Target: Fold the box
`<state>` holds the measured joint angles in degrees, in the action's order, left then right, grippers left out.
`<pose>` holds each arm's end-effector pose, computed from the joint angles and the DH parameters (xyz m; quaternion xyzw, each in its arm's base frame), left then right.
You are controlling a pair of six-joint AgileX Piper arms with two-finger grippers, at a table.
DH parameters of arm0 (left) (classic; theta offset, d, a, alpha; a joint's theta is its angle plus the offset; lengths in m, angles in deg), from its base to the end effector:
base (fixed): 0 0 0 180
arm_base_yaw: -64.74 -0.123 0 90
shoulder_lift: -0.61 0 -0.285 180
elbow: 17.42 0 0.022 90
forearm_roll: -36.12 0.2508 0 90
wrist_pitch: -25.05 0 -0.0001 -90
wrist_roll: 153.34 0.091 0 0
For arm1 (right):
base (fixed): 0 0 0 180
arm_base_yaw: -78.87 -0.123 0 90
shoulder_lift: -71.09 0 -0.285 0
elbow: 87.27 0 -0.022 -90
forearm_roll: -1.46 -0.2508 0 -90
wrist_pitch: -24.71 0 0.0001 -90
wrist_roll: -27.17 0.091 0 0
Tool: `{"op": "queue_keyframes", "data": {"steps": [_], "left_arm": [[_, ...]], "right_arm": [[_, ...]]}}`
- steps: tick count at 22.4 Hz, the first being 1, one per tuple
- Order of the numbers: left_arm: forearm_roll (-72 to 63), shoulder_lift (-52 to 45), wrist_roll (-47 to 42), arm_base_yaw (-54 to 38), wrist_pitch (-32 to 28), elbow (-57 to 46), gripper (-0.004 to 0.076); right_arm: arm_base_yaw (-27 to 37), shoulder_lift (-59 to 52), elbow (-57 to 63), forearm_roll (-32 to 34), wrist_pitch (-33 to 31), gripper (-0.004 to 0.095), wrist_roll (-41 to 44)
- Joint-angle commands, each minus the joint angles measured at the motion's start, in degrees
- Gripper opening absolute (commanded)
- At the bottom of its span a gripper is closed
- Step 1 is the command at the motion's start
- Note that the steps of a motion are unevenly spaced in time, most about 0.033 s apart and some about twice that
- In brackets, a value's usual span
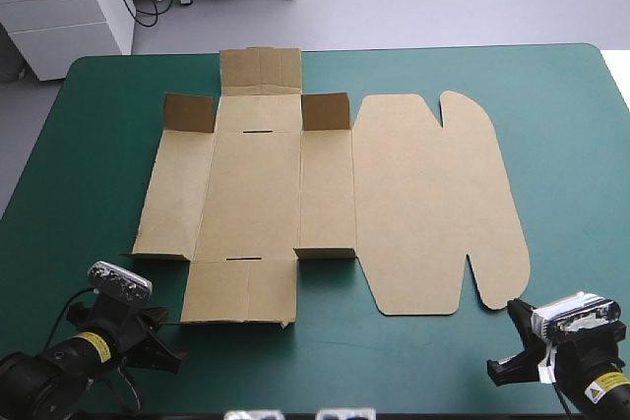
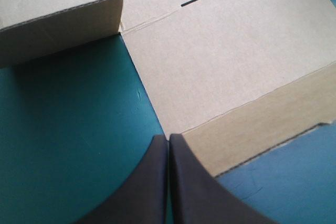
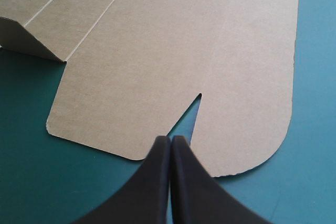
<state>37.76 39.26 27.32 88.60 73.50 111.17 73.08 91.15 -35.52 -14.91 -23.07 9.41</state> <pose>0.0817 -0.0340 0.2545 0.2035 0.9127 -0.0581 0.3496 0.0398 0.0231 0.2775 -0.1456 0.8435 0.0866 0.5098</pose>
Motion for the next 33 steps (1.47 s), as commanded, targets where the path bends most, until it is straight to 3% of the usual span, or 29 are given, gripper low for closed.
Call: {"op": "queue_keyframes", "data": {"steps": [1, 26, 33], "left_arm": [[-0.25, 0.18, -0.66, 0.27, -2.81, 1.51, -0.0008], [-1.64, 0.18, -0.1, 0.27, -2.81, 1.51, -0.0008], [-2.0, 0.18, -0.35, 0.38, -11.38, 8.42, -0.0008]], "right_arm": [[-0.11, 0.62, -1.55, -0.77, 3.95, -0.0019, -0.12], [-0.11, 0.62, -1.55, -0.77, 3.95, -0.0019, -0.12], [-0.11, 0.62, -1.55, -0.77, 3.95, -0.0019, -0.12]]}}
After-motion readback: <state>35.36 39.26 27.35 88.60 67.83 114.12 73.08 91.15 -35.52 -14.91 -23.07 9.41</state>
